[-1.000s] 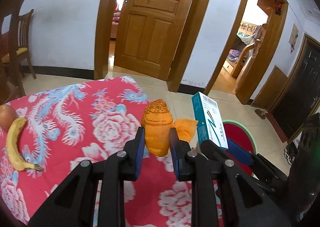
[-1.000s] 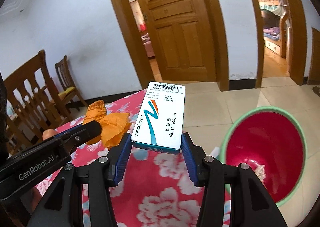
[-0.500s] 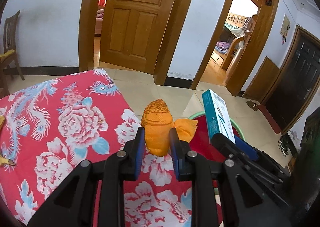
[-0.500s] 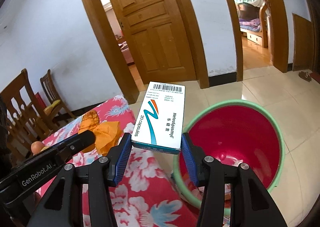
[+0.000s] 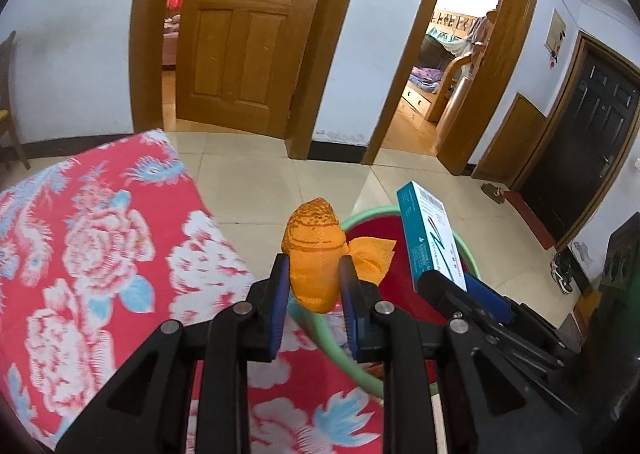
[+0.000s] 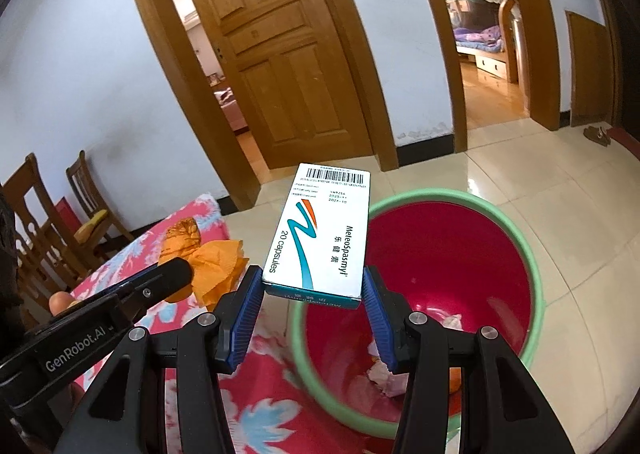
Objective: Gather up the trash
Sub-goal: 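Carry the orange peel and medicine box over the red bucket with both tools, then open the left tool to drop the orange peel into the bucket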
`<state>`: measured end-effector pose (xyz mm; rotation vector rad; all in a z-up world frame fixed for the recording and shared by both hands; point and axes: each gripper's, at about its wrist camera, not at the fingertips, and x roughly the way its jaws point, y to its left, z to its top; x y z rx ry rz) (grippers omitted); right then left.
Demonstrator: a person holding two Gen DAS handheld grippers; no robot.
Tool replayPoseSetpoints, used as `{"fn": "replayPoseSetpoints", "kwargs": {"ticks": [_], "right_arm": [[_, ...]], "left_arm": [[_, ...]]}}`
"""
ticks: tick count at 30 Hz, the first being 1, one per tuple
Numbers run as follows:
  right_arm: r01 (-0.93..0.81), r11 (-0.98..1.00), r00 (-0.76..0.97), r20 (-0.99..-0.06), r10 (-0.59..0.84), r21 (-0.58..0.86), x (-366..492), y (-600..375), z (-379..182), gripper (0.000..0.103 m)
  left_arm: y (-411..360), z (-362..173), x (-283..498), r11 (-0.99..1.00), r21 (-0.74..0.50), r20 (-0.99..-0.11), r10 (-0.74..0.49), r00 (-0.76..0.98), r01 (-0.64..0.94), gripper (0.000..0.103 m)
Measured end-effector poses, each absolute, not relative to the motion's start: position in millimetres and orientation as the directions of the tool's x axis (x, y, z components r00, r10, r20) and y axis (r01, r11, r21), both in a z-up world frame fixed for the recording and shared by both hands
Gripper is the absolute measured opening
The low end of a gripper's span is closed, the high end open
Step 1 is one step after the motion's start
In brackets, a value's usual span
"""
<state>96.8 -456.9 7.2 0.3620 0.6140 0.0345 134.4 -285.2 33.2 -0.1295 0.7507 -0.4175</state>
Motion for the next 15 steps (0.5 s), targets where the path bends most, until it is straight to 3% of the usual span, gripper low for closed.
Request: {"fn": "replayPoseSetpoints", "kwargs": {"ticks": [15], "right_arm": [[0.186, 0.886, 0.780, -0.612, 0.131, 0.426, 87, -534, -43, 0.051]], "left_arm": [[-356, -12, 146, 0.885, -0.271, -0.703, -0.451, 0.550, 0.379, 0.024]]}}
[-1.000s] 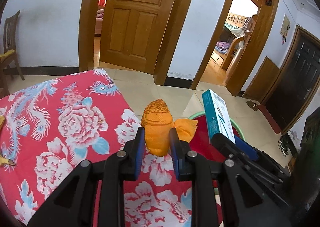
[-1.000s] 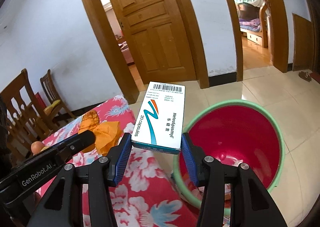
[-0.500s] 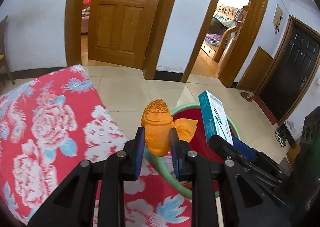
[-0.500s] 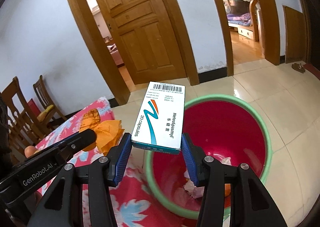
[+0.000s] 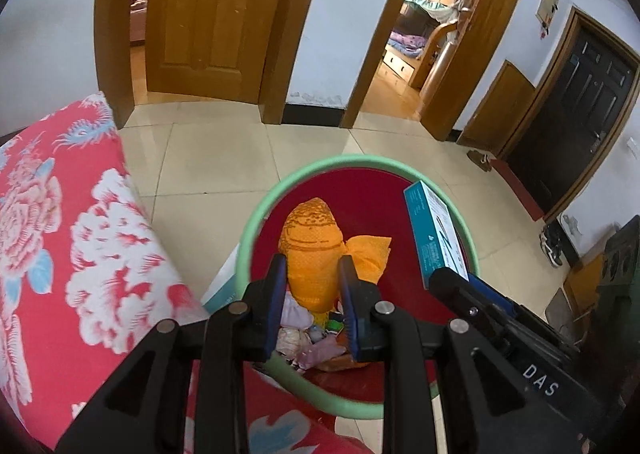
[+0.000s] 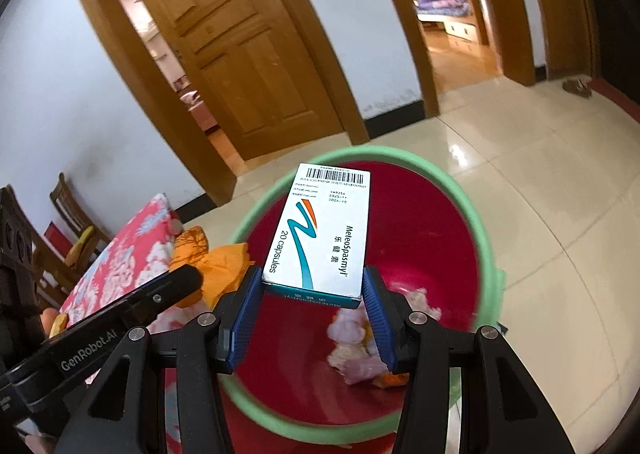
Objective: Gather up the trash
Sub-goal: 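Open the left tool to drop the orange peel into the bucket, then open the right tool to drop the medicine box into the bucket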
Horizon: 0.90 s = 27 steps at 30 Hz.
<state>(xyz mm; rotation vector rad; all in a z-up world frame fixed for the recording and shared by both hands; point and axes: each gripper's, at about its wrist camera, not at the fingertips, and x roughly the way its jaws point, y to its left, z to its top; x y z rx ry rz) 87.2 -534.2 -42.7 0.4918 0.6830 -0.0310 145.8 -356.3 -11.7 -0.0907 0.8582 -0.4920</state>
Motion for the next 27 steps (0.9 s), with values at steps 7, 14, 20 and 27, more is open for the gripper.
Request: {"fn": "replayPoseSetpoints", "kwargs": {"ticks": [7, 14, 20, 27], "right_arm": [[0.199, 0.877, 0.766, -0.627, 0.139, 0.437, 86, -546, -53, 0.051], [0.186, 0.876, 0.759, -0.631, 0.159, 0.444, 87, -544, -57, 0.051], [0.184, 0.873, 0.745, -0.644, 0.176, 0.451, 89, -544, -62, 0.051], [0.169, 0.881, 0.738, -0.649, 0.184, 0.441, 88, -540, -63, 0.051]], "left_arm": [[-362, -11, 144, 0.881, -0.273, -0.701, -0.457, 0.547, 0.386, 0.044], [-358, -6, 144, 0.882, -0.279, -0.685, -0.460, 0.565, 0.379, 0.061], [-359, -9, 143, 0.880, -0.280, -0.690, -0.463, 0.556, 0.384, 0.062], [-364, -10, 141, 0.877, -0.276, -0.692, -0.465, 0.552, 0.392, 0.063]]}}
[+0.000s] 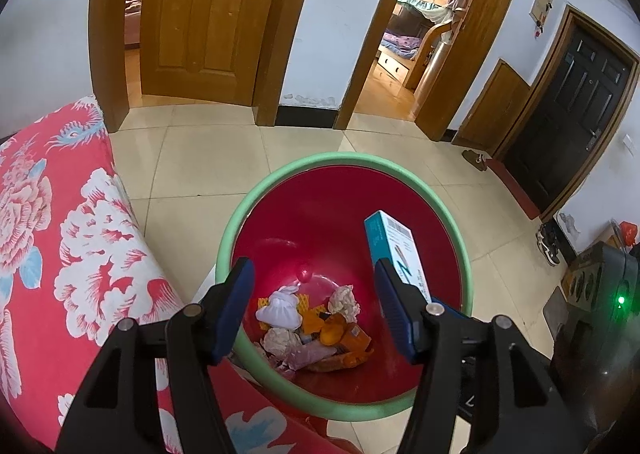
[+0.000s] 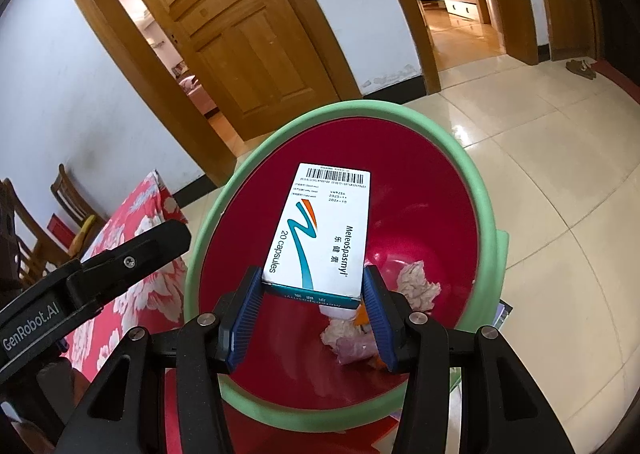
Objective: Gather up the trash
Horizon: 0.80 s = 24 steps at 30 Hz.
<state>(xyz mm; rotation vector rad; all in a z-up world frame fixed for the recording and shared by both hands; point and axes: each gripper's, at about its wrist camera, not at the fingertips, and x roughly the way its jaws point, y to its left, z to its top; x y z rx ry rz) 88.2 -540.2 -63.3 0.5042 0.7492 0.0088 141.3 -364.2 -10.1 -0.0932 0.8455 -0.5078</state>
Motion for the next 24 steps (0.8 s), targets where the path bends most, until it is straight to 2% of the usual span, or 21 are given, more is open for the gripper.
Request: {"fn": "replayPoseSetpoints", "kwargs": {"ticks": [4, 8, 10, 15, 24], "right_arm": [[0.156, 0.888, 0.723, -0.663, 0.196, 0.433, 91, -535, -66, 0.053], [0.166, 0.891, 0.720, -0.670, 0.183, 0.422, 94, -533, -66, 0.054], [0.169, 0.889, 0.718, -0.671, 0.184, 0.425, 95, -534, -67, 0.065], [0.181, 0.890, 0.718, -0.675, 0.171, 0.418, 97, -535, -66, 0.077], [0.180, 0.894, 0.721, -0.673, 0.164, 0.411, 91, -529, -62, 0.078]], "left_arm": [[-363, -10, 139, 0.880, -0.272, -0.690, -0.460, 0.559, 0.389, 0.070], [-361, -10, 138, 0.882, -0.263, -0.690, -0.455, 0.563, 0.390, 0.072], [-361, -9, 137, 0.884, -0.259, -0.691, -0.451, 0.565, 0.389, 0.073], [-361, -7, 134, 0.883, -0.257, -0.686, -0.452, 0.570, 0.392, 0.078], [-356, 1, 129, 0.891, -0.228, -0.681, -0.434, 0.590, 0.393, 0.089]]}}
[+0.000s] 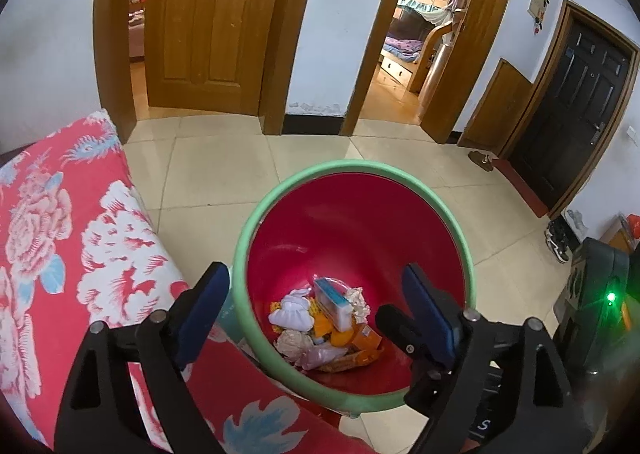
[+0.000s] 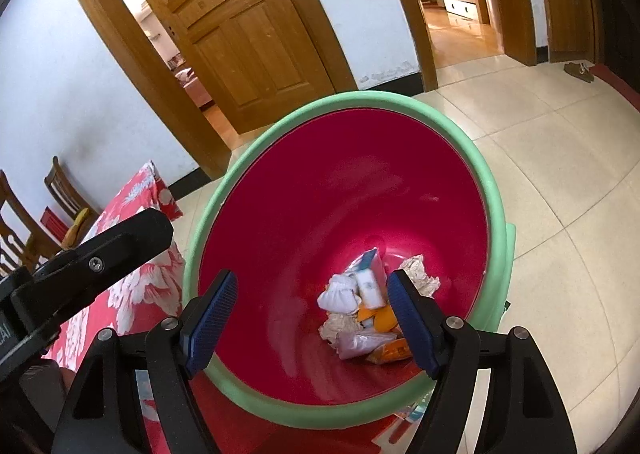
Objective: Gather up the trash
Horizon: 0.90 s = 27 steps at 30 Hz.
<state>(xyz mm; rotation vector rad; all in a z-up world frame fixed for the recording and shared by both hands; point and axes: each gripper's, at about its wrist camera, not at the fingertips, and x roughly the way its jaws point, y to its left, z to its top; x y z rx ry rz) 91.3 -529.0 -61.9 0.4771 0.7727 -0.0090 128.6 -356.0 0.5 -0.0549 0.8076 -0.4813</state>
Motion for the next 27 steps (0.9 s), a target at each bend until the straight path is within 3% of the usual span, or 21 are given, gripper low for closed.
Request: {"fn": "replayPoseSetpoints", "kwargs": {"ticks": [15, 27], "right_arm": [[0.094, 0.930, 0.764, -0.625, 0.161, 0.354, 76, -481, -22, 0.079], [-0.140, 0.966, 0.752, -0.612, 0.246, 0.215, 93, -329, -6, 0.080]], "left_arm": [[-293, 33, 100, 0.944, -0.139, -0.626, -0.319, 0.712, 0.300, 0.100], [-111, 32, 75, 0.993, -0.115, -0.600, -0.085, 0.795, 0.019, 0.101]]}}
